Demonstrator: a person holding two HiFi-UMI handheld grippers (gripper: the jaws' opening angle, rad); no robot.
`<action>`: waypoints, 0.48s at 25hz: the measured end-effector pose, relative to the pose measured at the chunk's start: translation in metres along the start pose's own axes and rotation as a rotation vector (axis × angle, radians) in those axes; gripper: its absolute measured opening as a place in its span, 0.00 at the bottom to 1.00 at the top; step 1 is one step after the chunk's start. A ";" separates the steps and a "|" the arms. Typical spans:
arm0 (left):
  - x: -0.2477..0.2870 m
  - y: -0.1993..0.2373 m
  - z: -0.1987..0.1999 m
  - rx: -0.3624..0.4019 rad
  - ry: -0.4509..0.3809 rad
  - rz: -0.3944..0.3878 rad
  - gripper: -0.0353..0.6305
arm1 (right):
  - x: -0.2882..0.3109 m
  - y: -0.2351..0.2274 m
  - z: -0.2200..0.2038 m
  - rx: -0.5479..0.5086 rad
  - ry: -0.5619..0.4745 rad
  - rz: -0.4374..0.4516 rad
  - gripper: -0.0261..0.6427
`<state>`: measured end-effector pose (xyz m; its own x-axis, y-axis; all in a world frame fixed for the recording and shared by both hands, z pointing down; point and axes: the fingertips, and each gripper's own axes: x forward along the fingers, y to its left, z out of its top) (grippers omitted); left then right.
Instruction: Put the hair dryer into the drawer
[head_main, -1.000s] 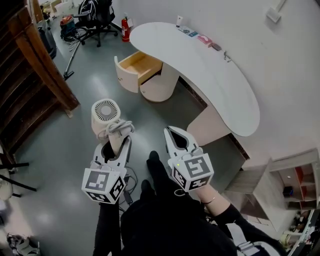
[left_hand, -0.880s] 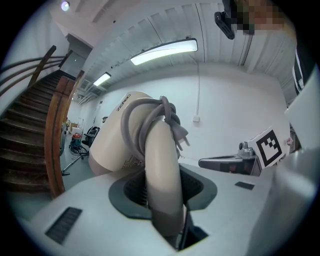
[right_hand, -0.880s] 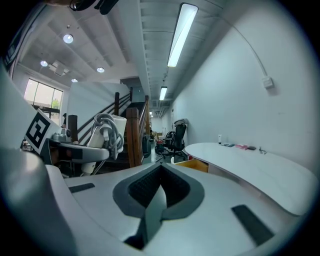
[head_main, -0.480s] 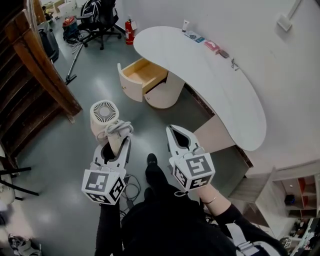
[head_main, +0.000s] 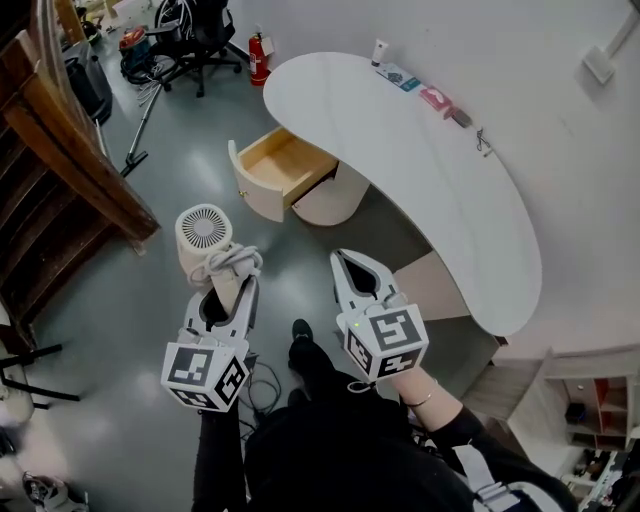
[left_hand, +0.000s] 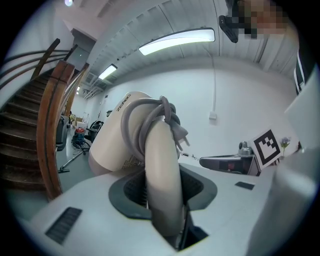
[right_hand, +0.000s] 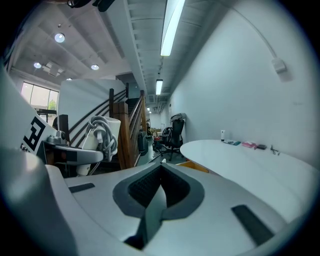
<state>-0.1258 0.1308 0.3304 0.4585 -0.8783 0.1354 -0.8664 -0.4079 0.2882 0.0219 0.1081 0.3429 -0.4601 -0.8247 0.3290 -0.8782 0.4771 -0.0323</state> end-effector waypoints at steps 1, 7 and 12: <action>0.010 0.004 0.001 -0.006 0.003 0.002 0.26 | 0.008 -0.007 0.002 0.003 0.003 0.000 0.04; 0.065 0.027 0.011 -0.028 0.021 0.024 0.26 | 0.051 -0.045 0.013 0.014 0.020 0.006 0.04; 0.104 0.042 0.018 -0.027 0.037 0.040 0.26 | 0.080 -0.070 0.018 0.034 0.035 0.004 0.04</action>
<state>-0.1185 0.0177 0.3392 0.4312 -0.8837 0.1820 -0.8786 -0.3655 0.3073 0.0444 0.0030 0.3544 -0.4595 -0.8113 0.3615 -0.8805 0.4695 -0.0654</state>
